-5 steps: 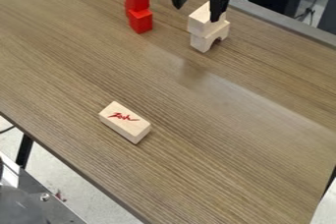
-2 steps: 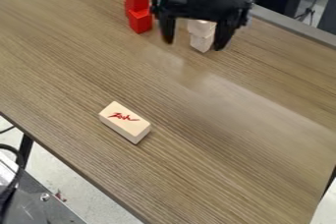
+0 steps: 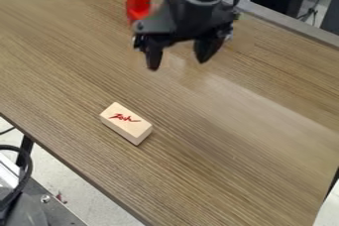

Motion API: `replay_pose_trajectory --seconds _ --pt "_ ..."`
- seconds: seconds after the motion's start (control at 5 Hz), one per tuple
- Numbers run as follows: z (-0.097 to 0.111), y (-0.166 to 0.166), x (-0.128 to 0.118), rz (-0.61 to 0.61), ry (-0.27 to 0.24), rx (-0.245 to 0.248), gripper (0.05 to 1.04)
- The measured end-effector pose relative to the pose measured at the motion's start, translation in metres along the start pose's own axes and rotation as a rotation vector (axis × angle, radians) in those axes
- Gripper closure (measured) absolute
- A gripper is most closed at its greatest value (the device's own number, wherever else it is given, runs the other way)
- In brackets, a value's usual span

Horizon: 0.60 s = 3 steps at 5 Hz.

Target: Put the brown rectangular block with a red paint on top of the tower

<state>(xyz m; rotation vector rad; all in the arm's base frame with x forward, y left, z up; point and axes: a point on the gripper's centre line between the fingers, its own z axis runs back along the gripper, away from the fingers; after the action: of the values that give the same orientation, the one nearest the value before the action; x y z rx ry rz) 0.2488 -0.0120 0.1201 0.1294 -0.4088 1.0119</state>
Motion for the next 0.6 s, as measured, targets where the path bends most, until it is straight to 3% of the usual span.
replay_pose_trajectory --seconds 0.4,0.6 --pt "-0.009 0.028 -0.017 0.15 0.044 -0.027 0.083" --pt "-0.02 0.041 -0.023 0.225 0.059 -0.012 0.083"
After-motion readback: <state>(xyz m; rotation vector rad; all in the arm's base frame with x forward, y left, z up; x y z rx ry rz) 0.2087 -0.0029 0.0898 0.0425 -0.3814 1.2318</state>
